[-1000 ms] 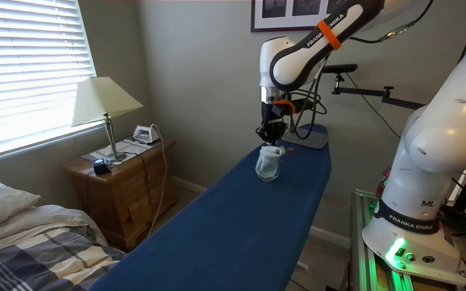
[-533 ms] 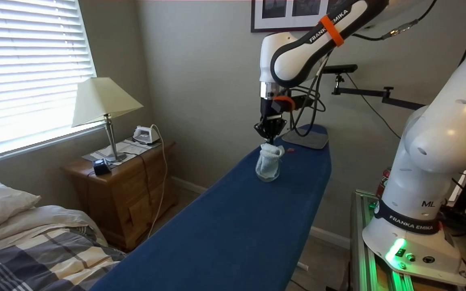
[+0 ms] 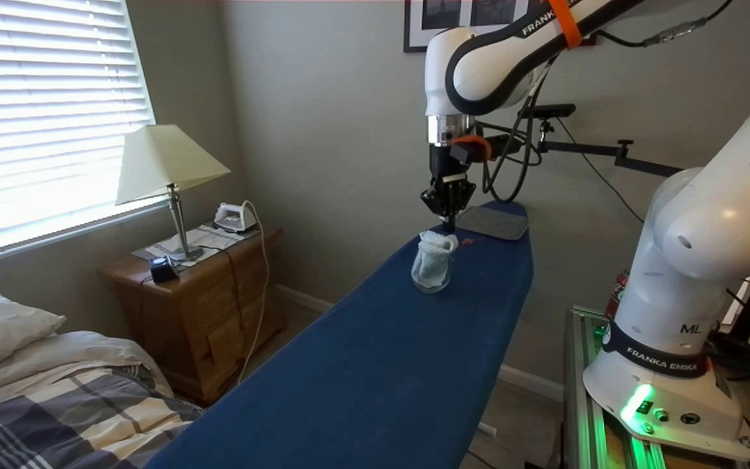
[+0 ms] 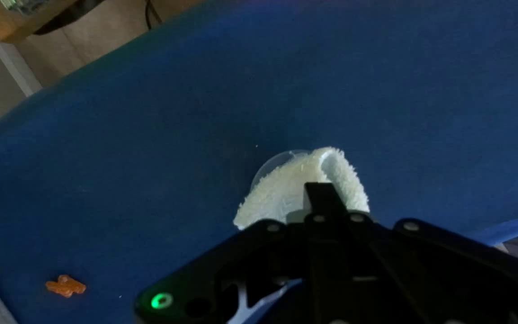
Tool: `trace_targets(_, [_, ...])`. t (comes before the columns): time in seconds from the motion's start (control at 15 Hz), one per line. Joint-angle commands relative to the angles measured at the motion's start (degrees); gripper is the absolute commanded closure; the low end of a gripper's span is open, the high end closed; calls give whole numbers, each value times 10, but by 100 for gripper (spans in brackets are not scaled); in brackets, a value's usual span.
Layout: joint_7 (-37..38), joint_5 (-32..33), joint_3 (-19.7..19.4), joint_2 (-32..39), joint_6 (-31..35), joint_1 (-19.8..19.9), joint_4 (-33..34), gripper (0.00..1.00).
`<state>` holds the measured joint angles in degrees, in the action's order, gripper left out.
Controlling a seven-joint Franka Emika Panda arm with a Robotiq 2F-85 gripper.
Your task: Put the small blue towel inside the glass cup
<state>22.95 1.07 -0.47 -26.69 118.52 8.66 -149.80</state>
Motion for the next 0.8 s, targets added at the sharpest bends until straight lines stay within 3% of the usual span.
trace_targets(0.0, [3, -11, 4, -5, -16, -2, -10, 100])
trace_targets(0.73, [-1, 6, 0, 64, 65, 3, -5, 100])
